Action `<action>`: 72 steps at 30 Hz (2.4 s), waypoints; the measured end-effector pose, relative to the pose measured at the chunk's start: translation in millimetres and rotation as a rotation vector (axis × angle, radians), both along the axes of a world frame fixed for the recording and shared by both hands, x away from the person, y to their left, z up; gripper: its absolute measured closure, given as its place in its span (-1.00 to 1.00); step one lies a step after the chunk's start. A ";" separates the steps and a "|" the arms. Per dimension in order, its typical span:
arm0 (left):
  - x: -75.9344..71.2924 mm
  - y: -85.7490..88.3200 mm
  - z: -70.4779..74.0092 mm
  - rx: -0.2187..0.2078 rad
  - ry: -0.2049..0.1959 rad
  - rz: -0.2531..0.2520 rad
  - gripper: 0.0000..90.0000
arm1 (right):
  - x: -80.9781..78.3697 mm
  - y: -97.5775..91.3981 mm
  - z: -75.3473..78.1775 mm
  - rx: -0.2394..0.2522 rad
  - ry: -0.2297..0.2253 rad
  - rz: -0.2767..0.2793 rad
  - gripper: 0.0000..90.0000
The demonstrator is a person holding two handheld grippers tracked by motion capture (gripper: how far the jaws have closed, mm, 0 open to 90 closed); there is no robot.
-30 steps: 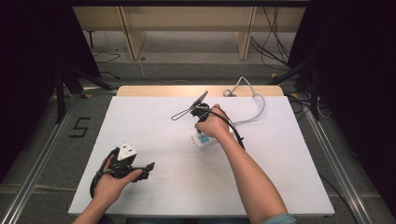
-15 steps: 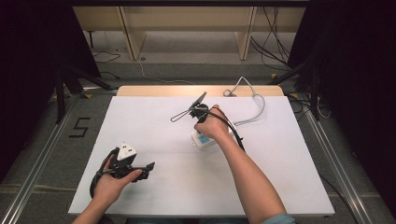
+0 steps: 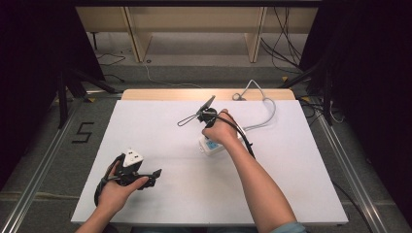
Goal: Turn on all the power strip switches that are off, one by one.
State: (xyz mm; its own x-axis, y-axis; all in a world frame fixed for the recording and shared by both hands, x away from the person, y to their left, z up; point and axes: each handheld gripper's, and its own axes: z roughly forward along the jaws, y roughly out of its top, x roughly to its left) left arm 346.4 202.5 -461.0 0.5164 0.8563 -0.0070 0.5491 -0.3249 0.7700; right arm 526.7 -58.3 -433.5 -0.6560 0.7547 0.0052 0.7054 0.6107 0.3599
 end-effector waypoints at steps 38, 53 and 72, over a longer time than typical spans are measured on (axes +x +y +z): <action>0.3 -0.6 -0.4 0.002 -0.002 0.000 -0.59 | -5.3 -8.2 6.2 0.065 -0.056 -0.011 1.00; 0.2 -0.3 -0.3 0.007 -0.002 0.003 -0.59 | -17.5 -39.8 15.8 0.144 -0.103 -0.023 0.95; 0.3 0.1 -0.5 0.004 -0.006 0.009 -0.58 | -48.7 -98.6 11.6 0.217 -0.154 -0.073 0.70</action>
